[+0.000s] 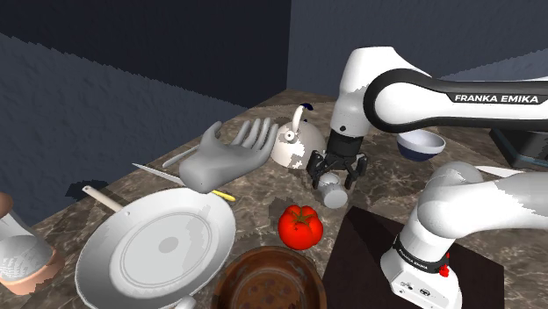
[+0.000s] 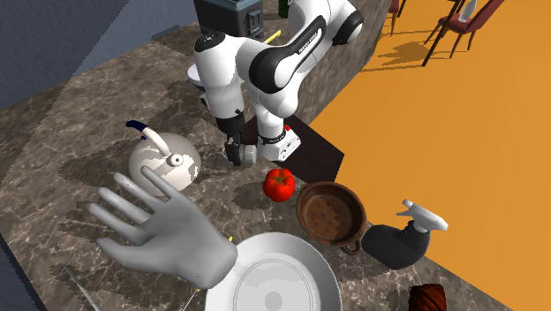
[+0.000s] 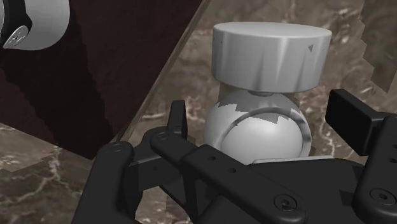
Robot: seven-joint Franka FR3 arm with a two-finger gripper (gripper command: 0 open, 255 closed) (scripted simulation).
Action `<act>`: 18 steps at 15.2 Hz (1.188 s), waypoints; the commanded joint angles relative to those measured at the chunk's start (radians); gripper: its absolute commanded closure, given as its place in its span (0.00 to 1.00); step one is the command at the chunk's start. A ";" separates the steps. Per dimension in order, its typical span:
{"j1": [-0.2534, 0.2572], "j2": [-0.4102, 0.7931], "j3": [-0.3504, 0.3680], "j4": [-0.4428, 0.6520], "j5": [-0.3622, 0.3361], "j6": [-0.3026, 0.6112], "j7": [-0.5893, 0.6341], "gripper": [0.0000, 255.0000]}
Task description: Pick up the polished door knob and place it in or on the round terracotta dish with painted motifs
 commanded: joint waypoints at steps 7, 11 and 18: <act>0.000 0.000 0.000 0.000 0.000 0.000 0.000 1.00; 0.000 0.000 0.000 0.000 0.000 0.000 0.000 1.00; -0.013 0.005 -0.028 0.079 -0.030 -0.073 0.012 1.00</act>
